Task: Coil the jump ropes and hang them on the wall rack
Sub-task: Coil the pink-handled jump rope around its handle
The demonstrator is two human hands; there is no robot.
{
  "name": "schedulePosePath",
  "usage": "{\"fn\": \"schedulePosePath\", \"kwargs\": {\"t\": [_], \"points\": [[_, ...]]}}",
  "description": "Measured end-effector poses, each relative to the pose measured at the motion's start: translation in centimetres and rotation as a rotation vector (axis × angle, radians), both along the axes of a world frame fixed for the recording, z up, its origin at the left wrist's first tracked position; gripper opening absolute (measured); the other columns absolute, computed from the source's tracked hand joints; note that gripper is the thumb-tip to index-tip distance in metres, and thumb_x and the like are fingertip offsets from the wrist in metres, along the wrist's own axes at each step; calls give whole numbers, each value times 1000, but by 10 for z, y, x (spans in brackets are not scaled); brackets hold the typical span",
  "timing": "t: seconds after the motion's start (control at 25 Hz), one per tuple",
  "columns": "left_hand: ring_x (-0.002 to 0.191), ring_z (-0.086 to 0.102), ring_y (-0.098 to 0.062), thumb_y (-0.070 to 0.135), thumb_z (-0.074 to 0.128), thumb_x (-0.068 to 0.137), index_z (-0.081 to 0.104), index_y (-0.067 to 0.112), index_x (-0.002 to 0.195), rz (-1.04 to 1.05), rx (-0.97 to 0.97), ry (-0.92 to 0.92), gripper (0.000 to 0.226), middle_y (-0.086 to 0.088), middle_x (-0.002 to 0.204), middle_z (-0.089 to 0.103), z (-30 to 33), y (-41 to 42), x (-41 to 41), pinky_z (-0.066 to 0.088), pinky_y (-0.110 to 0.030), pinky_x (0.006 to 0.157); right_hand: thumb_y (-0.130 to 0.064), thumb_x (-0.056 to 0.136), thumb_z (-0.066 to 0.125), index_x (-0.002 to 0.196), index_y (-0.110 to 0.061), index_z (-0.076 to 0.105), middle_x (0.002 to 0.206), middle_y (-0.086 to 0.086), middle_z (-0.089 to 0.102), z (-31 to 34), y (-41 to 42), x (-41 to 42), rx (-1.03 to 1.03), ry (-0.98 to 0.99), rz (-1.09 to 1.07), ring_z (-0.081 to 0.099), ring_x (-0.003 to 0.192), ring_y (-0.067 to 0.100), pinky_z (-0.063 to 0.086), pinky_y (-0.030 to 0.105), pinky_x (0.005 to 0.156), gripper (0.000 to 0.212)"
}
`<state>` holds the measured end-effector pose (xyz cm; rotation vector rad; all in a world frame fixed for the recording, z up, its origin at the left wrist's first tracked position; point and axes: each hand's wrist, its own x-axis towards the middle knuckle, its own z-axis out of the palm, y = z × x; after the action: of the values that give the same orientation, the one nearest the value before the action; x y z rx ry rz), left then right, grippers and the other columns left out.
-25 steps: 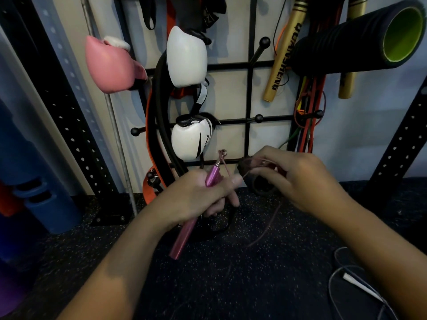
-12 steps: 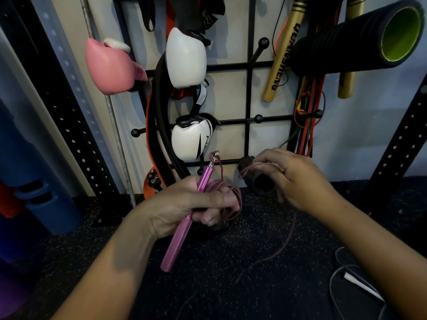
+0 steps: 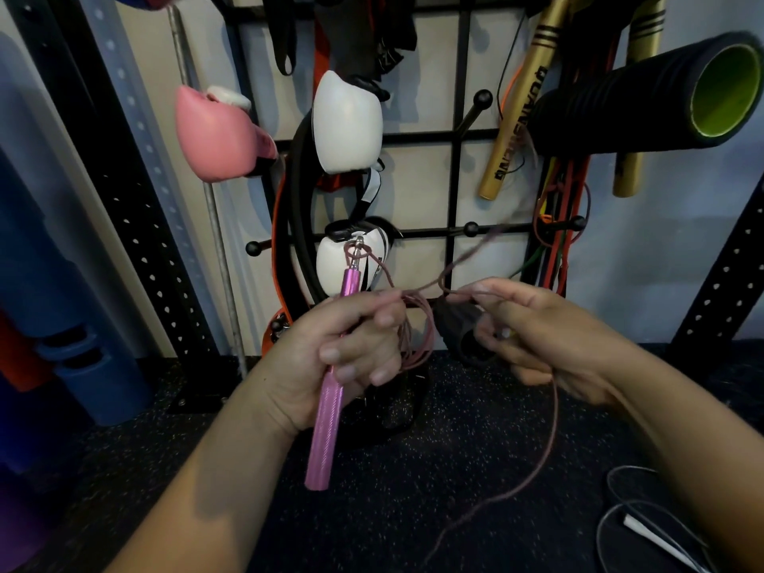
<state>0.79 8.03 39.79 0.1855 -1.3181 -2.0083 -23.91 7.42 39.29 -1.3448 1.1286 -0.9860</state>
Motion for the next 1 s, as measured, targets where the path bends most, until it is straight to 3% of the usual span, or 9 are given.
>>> {"fn": "schedulePosePath", "kwargs": {"t": [0.12,0.24,0.32,0.52,0.64,0.72,0.84,0.92,1.0], "points": [[28,40,-5,18,49,100,65,14,71,27,64,131,32,10,31,32,4,-1,4,48,-20,50,-28,100,58,113,-16,75,58,-1,31,2,-3,-5,58,31,36,15,49,13,8,28,46,24],[27,34,-6,16,45,98,62,14,68,209,99,107,35,8,34,21,8,-3,15,48,-20,47,-26,86,71,121,-20,72,61,-3,29,3,1,-12,58,-9,138,9,61,21,8,33,50,35],[28,34,-4,17,51,95,62,14,66,351,119,22,31,8,30,26,7,-3,17,46,-21,45,-30,90,67,121,-24,71,64,-2,29,3,5,-12,2,-23,165,13,62,20,10,35,53,31],[31,28,-6,15,55,96,74,6,69,607,25,-287,33,10,34,27,4,-1,7,42,-22,45,-21,99,61,108,-9,73,68,2,48,-2,7,10,-113,-1,104,40,57,16,36,27,48,19],[33,28,-7,16,54,98,77,4,75,631,-54,-375,34,8,36,27,2,-2,5,43,-23,48,-25,101,61,115,-12,61,68,3,48,-1,13,23,-115,-6,120,37,52,16,29,29,44,19],[35,29,-9,17,56,98,78,2,80,626,-93,-414,32,7,36,28,0,-1,2,43,-24,50,-26,100,63,115,-17,54,66,5,47,-1,16,32,-180,48,77,40,51,19,35,31,44,20],[37,28,-12,17,56,98,77,-2,85,629,-132,-455,31,5,38,27,-2,-1,-3,43,-25,51,-12,99,63,121,-19,58,73,13,57,-3,19,41,-255,5,5,62,61,31,61,36,61,23],[37,27,-13,17,56,99,76,-5,87,622,-153,-480,32,3,39,26,-4,-1,-6,42,-26,52,2,101,56,127,-15,64,89,17,66,-4,18,44,-176,-75,22,69,74,33,65,40,73,32],[36,28,-12,18,56,100,75,-5,87,588,-195,-515,33,3,39,28,-6,0,-10,41,-28,53,14,99,48,126,-9,67,101,19,68,-4,16,46,-26,-132,57,63,73,28,63,35,70,41]]}}
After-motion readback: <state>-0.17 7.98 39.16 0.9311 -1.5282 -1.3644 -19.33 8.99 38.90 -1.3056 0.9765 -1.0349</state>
